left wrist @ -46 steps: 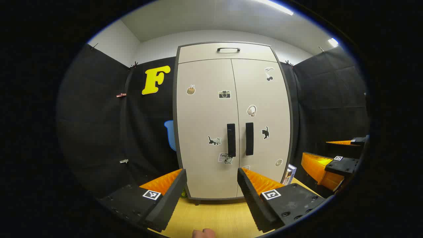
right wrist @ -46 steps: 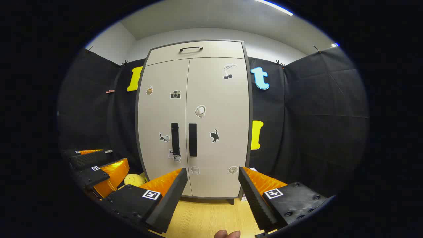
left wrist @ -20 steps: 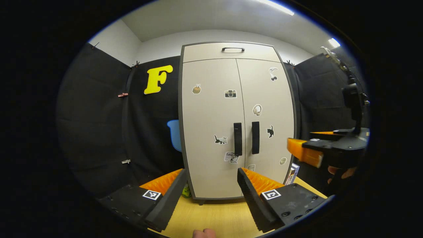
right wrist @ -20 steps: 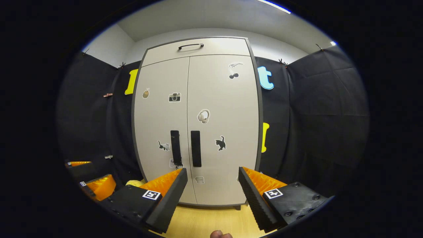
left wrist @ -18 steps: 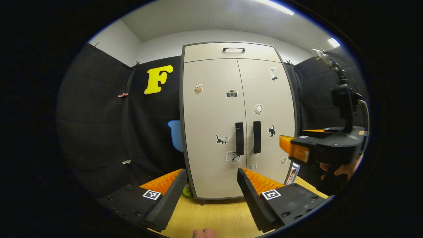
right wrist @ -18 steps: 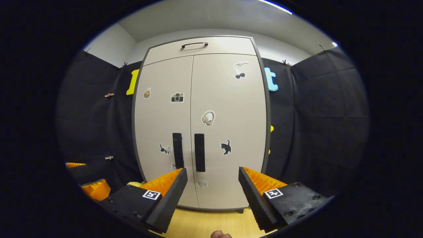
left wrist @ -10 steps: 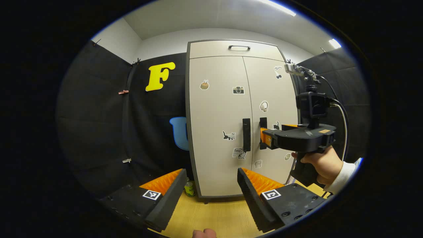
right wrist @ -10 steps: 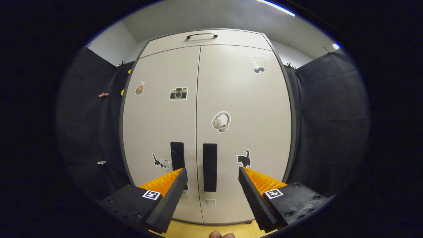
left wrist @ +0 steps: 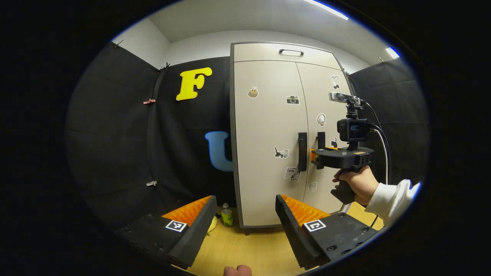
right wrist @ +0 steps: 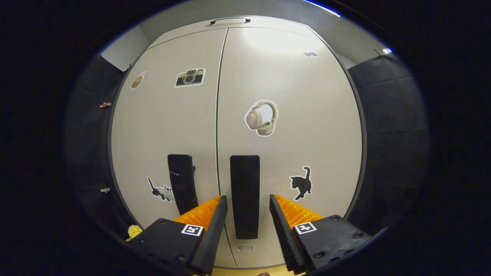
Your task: Open the right door of the double-door shoe cabinet with the right hand, and open the left door with the left hand.
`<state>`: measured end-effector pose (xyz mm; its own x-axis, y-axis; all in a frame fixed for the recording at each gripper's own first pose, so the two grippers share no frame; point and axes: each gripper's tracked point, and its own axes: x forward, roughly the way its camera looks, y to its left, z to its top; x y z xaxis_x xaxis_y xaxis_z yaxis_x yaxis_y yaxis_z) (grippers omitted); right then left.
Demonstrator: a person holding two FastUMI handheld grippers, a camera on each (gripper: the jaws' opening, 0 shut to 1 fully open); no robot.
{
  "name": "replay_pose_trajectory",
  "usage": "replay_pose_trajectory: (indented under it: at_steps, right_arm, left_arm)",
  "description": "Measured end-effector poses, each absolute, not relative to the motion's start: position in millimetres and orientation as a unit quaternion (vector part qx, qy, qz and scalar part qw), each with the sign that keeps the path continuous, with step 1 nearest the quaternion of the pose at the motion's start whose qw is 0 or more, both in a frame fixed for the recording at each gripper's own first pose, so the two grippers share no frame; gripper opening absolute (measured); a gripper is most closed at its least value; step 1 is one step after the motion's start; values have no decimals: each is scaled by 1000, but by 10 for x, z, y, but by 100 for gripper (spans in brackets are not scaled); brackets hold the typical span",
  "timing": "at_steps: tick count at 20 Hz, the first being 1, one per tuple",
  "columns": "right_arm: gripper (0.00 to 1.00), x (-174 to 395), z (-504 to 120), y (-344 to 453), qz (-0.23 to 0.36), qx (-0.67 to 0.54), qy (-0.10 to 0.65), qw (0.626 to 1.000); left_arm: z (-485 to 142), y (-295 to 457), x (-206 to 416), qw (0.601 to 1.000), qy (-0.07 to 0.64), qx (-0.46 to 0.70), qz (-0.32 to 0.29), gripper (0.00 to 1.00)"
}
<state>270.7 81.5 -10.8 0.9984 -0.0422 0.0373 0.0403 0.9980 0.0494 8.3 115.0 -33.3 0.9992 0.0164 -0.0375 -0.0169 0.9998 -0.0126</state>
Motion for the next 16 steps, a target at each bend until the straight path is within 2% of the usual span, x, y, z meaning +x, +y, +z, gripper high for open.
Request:
replay_pose_trajectory:
  at_steps: [1, 3, 4, 5, 8, 9, 11, 12, 13, 14, 16]
  right_arm:
    - [55, 2736, -134, 809, -23, 30, -13, 999]
    - [40, 2753, -153, 811, -24, 27, -14, 999]
    - [39, 2740, -149, 808, -22, 13, -17, 1000]
    - [34, 2771, -147, 811, -21, 3, -20, 1000]
    - [35, 2747, -151, 812, -21, 15, -6, 1000]
    - [30, 2755, -152, 809, -19, 17, -5, 1000]
    - [30, 2740, -157, 811, -15, 19, -4, 1000]
    - [25, 2753, -147, 810, -18, 18, -8, 1000]
    - [25, 2755, -145, 804, -22, 11, -9, 1000]
    - [18, 2758, -148, 801, -24, 9, -10, 1000]
    - [18, 2723, -156, 796, -19, 16, 1, 1000]
  left_arm:
    - [-339, 1170, 87, 1000, 19, -8, 9, 95]
    - [-367, 1199, 84, 1000, 21, -9, 10, 95]
    - [-384, 1206, 76, 1000, 23, -9, 11, 95]
    - [-396, 1212, 61, 1000, 23, -9, 12, 95]
    - [-405, 1231, 9, 1000, 23, -13, 17, 95]
    - [-419, 1225, -12, 999, 24, -15, 18, 95]
    - [-424, 1217, -54, 999, 25, -16, 21, 95]
    - [-417, 1218, -78, 999, 25, -14, 24, 95]
    - [-423, 1232, -108, 999, 25, -12, 29, 95]
    - [-420, 1238, -142, 999, 25, -12, 33, 95]
    - [-415, 1235, -222, 999, 25, -15, 41, 95]
